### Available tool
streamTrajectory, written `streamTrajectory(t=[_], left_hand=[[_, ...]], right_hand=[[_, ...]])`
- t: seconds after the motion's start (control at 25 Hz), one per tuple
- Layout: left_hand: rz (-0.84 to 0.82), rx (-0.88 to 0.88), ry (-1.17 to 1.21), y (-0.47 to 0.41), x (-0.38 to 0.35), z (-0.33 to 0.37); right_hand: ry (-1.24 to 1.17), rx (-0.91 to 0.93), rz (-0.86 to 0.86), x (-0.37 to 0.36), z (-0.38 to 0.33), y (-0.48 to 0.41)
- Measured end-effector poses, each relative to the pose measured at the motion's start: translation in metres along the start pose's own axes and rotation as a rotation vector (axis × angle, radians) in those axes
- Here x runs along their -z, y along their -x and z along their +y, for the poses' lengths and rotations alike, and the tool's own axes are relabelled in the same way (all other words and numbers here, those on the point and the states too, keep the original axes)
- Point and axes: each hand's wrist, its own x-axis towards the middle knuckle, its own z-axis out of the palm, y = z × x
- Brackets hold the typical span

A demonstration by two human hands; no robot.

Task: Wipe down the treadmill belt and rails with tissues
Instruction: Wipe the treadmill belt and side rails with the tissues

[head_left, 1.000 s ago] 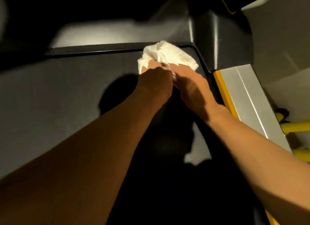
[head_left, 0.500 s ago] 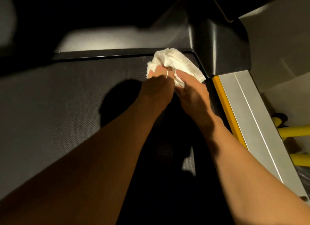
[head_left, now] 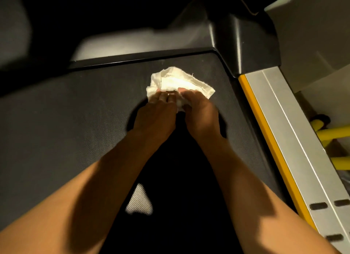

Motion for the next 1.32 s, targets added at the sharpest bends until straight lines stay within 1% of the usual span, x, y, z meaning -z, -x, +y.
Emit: streamTrajectory(t=[0.04, 0.12, 0.16, 0.2, 0.24, 0.28, 0.32, 0.4, 0.44, 0.48, 0.52, 0.56, 0.6, 0.64, 0.68, 0.72, 0.76, 0.8, 0.84, 0.88, 0.92, 0.96, 1.0, 1.08, 1.16, 1.2, 1.24, 1.28, 1.32], left_hand=[[-0.018, 0.027, -0.004, -0.005, 0.003, -0.003], [-0.052, 0.162, 0.018, -0.011, 0.016, -0.025], [-0.032, 0.202, 0.037, -0.008, 0.018, -0.039], [0.005, 0.183, 0.023, 0.000, 0.018, -0.050], [0.034, 0.148, -0.005, 0.013, 0.016, -0.056], [0.045, 0.099, -0.005, 0.027, 0.013, -0.057], [0.061, 0.049, 0.003, 0.040, 0.010, -0.053], [0.080, 0.001, 0.002, 0.044, 0.003, -0.050], [0.053, 0.021, 0.001, 0.039, 0.002, -0.053], [-0.007, 0.065, 0.018, 0.035, 0.004, -0.057], [-0.069, 0.120, 0.042, 0.030, 0.008, -0.063], [-0.094, 0.197, 0.074, 0.026, 0.011, -0.071], [-0.080, 0.280, 0.117, 0.027, 0.013, -0.082], [-0.048, 0.347, 0.170, 0.031, 0.015, -0.096], [-0.040, 0.376, 0.253, 0.040, 0.013, -0.109], [-0.038, 0.355, 0.277, 0.053, 0.015, -0.113], [-0.039, 0.359, 0.320, 0.065, 0.017, -0.113], [-0.006, 0.284, 0.281, 0.074, 0.012, -0.113], [0.019, 0.197, 0.127, 0.081, 0.006, -0.110], [0.053, 0.120, 0.005, 0.084, 0.001, -0.110], [0.104, 0.122, 0.024, 0.085, -0.001, -0.113], [0.136, 0.203, 0.135, 0.081, 0.002, -0.117], [0.136, 0.259, 0.168, 0.077, 0.005, -0.125], [0.135, 0.328, 0.150, 0.081, 0.013, -0.142], [0.166, 0.266, 0.075, 0.099, 0.009, -0.158], [0.168, 0.247, 0.042, 0.113, 0.006, -0.161], [0.163, 0.232, 0.065, 0.124, 0.001, -0.164], [0.143, 0.254, 0.108, 0.131, -0.001, -0.165], [0.148, 0.243, 0.073, 0.132, 0.002, -0.162]], right_hand=[[0.048, -0.004, -0.031, -0.006, -0.006, -0.007], [0.240, -0.007, -0.206, -0.026, -0.027, -0.021], [0.307, -0.012, -0.291, -0.035, -0.036, -0.024], [0.333, -0.001, -0.340, -0.038, -0.041, -0.020], [0.302, 0.043, -0.344, -0.039, -0.045, -0.013], [0.242, 0.109, -0.301, -0.034, -0.048, -0.001], [0.160, 0.176, -0.212, -0.028, -0.046, 0.014], [0.171, 0.199, -0.126, -0.022, -0.040, 0.026], [0.213, 0.138, -0.133, -0.026, -0.038, 0.022], [0.270, 0.035, -0.167, -0.034, -0.040, 0.014], [0.302, -0.016, -0.186, -0.041, -0.048, 0.008], [0.282, 0.022, -0.185, -0.052, -0.055, 0.004], [0.259, 0.096, -0.190, -0.064, -0.063, 0.001], [0.265, 0.158, -0.240, -0.075, -0.073, 0.002], [0.307, 0.198, -0.292, -0.079, -0.080, 0.005], [0.345, 0.206, -0.328, -0.080, -0.082, 0.009], [0.336, 0.202, -0.310, -0.078, -0.082, 0.013], [0.302, 0.189, -0.280, -0.075, -0.080, 0.018], [0.272, 0.176, -0.243, -0.072, -0.081, 0.023], [0.276, 0.162, -0.241, -0.072, -0.082, 0.024], [0.310, 0.145, -0.244, -0.078, -0.081, 0.022], [0.339, 0.124, -0.255, -0.083, -0.085, 0.020], [0.315, 0.144, -0.241, -0.092, -0.092, 0.016], [0.161, 0.230, -0.195, -0.110, -0.112, 0.009], [0.166, 0.299, -0.237, -0.117, -0.125, 0.014], [0.224, 0.307, -0.294, -0.114, -0.128, 0.020], [0.273, 0.310, -0.351, -0.112, -0.126, 0.028], [0.294, 0.320, -0.361, -0.110, -0.122, 0.035], [0.308, 0.324, -0.341, -0.108, -0.120, 0.038]])
